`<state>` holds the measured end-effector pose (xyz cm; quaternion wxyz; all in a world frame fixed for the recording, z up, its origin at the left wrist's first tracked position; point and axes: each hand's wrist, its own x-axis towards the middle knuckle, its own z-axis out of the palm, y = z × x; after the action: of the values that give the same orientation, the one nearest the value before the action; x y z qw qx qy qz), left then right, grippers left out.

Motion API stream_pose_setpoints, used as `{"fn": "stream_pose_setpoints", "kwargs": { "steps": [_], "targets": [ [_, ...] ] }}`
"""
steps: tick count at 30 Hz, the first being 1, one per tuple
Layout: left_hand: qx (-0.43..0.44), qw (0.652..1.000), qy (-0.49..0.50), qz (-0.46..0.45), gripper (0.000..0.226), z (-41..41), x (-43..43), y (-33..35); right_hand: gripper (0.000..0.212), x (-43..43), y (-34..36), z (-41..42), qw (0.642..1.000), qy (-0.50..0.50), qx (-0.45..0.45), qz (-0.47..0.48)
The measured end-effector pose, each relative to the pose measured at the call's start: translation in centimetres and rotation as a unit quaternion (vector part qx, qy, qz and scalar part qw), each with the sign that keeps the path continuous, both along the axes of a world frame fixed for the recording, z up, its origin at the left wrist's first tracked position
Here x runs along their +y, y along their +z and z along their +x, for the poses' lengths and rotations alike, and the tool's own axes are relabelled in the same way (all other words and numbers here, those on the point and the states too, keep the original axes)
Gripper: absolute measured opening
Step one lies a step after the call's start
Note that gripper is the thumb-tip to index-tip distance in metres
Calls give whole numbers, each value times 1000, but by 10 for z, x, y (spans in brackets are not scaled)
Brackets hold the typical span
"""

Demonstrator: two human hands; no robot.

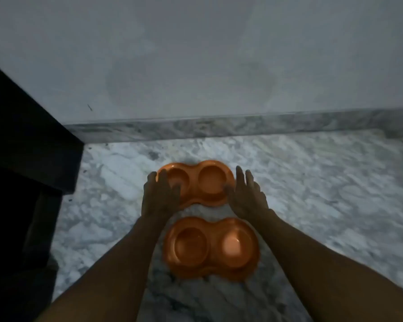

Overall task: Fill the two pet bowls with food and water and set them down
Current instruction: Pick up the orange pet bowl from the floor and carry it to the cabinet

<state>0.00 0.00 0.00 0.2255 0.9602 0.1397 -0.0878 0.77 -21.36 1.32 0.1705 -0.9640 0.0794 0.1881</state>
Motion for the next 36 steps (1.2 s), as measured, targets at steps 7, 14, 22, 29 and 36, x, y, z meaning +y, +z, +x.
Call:
{"fn": "stream_pose_setpoints", "kwargs": {
  "steps": [7, 14, 22, 29, 36],
  "targets": [
    [62, 969, 208, -116, 55, 25, 11, -79, 59, 6, -94, 33, 976, -179, 22, 123],
    [48, 958, 255, -119, 50, 27, 14, -77, 43, 7, -106, 41, 969, -200, 16, 142],
    [16, 954, 265, -143, 34, -5, 10, 79, 45, 6, 37, 14, 959, -230, 11, 163],
    [6, 946, 281, -163, 33, -38, 17, 331, 42, 16, 293, -10, 960, -229, -2, 162],
    [-49, 913, 356, -195, 62, -77, 36, 570, 55, 32, 524, -27, 969, -169, -59, 170]
  ]
}}
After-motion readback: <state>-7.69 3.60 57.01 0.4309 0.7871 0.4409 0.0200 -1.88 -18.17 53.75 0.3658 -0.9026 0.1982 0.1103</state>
